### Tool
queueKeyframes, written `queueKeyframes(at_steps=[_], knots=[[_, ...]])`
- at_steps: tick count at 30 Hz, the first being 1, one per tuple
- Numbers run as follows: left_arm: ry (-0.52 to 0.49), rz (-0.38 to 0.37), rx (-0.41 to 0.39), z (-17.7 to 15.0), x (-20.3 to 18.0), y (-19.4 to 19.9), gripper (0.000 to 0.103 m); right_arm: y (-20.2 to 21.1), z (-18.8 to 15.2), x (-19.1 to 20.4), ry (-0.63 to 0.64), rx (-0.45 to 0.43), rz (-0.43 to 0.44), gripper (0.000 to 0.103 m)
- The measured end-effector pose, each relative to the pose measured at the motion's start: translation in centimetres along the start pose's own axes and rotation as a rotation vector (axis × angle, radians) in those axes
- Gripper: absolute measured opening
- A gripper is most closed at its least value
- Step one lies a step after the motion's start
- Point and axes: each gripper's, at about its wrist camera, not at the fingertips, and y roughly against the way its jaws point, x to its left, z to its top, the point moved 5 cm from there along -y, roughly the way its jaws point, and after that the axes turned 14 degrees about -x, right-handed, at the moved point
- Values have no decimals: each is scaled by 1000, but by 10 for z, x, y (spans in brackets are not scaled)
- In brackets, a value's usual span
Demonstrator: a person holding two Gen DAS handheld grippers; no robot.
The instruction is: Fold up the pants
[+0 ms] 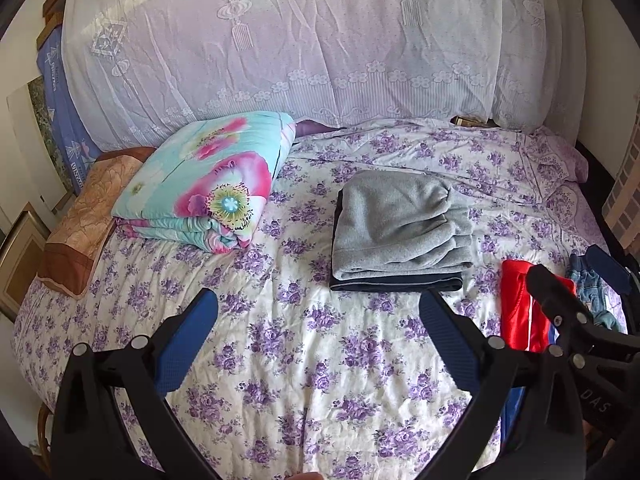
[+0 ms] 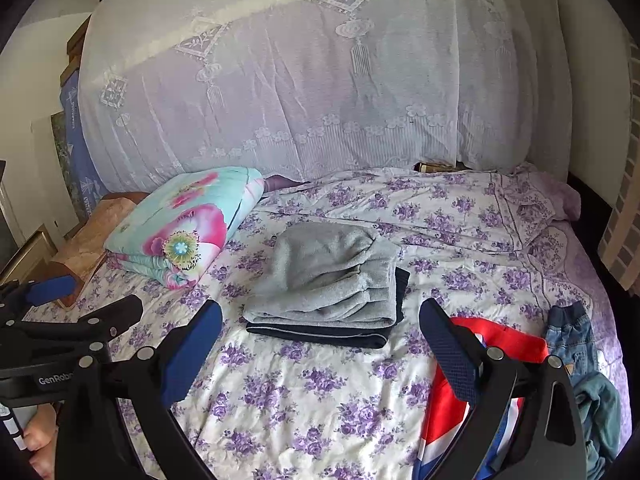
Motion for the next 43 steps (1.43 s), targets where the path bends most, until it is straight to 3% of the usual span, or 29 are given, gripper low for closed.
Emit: queueKeyframes(at_steps=[25,43], knots=[[-16,-8,27,-7,-5,-11,98,-9,-3,-4,-12,18,1,99],[-27,-17,-9,-6,-6,-7,98,-3,-8,-6,-26,14,-13,99]])
